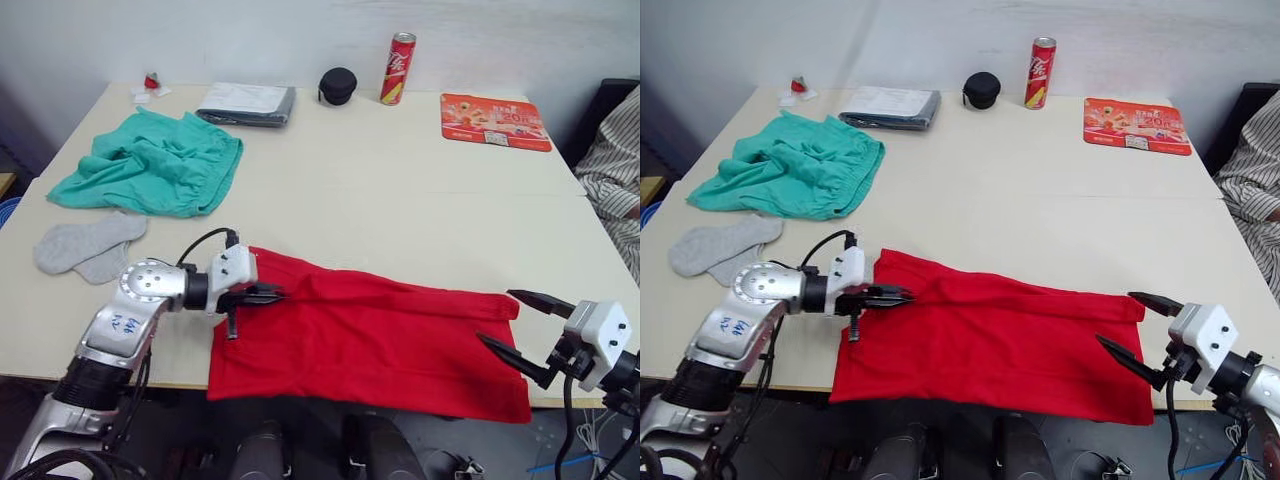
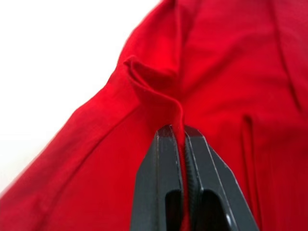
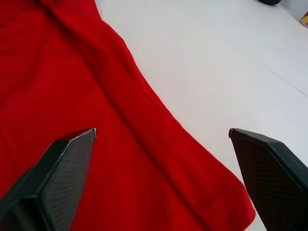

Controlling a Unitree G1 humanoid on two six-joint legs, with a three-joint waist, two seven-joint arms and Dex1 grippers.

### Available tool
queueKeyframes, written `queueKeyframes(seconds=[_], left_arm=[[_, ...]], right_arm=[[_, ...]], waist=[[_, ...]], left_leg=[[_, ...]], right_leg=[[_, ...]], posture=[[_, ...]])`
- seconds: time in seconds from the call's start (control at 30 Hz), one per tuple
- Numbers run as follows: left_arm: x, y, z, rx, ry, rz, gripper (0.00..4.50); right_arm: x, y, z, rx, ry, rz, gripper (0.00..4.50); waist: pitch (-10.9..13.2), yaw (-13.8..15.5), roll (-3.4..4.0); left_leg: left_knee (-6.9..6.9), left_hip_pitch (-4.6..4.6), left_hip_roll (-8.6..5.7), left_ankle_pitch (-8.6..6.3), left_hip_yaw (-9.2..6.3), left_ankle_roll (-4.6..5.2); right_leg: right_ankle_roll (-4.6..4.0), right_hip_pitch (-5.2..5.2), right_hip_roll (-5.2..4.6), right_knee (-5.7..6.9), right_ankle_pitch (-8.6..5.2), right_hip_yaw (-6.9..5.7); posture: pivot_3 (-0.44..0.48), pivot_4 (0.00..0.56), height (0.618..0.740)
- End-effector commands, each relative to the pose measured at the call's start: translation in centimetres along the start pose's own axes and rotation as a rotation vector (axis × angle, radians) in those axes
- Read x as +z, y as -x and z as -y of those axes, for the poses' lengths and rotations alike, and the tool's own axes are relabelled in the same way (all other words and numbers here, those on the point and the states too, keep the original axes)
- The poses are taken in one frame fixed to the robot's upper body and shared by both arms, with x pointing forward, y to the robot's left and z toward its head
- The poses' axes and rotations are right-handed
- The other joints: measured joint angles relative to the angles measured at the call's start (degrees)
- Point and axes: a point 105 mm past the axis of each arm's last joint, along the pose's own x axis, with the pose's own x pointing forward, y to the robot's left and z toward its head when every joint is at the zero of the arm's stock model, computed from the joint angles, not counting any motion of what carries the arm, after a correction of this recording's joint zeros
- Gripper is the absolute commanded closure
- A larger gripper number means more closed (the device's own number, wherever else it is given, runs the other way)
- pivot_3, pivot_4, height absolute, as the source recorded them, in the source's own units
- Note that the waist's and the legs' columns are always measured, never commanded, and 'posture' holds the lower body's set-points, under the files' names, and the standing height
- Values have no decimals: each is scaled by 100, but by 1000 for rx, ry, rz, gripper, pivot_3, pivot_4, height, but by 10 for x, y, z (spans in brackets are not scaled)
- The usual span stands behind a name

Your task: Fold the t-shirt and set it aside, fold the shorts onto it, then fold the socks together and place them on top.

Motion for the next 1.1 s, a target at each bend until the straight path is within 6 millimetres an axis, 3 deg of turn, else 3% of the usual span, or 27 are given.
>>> queueKeyframes(seconds=[0.03,0.3,0.4,0.5,0.73,0.93,1.1], left_arm=[[0,6,2,-74,-157,-12,4437],[-20,-6,9,-143,-317,-41,4437],[-24,-11,12,-155,-286,-22,4437],[-21,-10,14,-155,-240,17,3858],[3,21,24,-227,-64,160,1657],[34,27,11,-190,138,315,1657],[35,14,11,-176,129,316,1657]], right_arm=[[2,4,1,1,25,-3,0],[-7,8,-2,-5,8,-39,0],[-9,8,-3,0,4,-46,0],[-10,9,-2,2,5,-49,0],[1,13,15,34,1,-62,0],[0,2,39,105,19,-119,0],[-18,-14,49,177,29,-159,0]], waist=[[0,3,0],[0,8,0],[0,7,0],[0,-8,0],[0,-28,0],[1,-16,-1],[1,-4,0]], left_leg=[[-1,0,0,-1,0,1],[-1,-3,0,-7,0,12],[0,-3,0,-15,-1,26],[0,-3,2,-15,-1,26],[0,-1,3,-13,-1,22],[3,-1,0,-10,-4,25],[3,-6,-1,-3,-4,12]], right_leg=[[0,0,0,0,0,0],[0,2,-3,-3,0,-3],[1,1,-3,-4,0,-5],[1,1,-1,-3,0,-6],[1,1,-2,-2,0,-5],[2,4,-4,-3,1,-6],[2,3,0,-7,1,-11]], posture=[[0,150,740],[0,150,740],[0,150,740],[0,150,740],[0,150,740],[0,150,740],[0,150,740]])
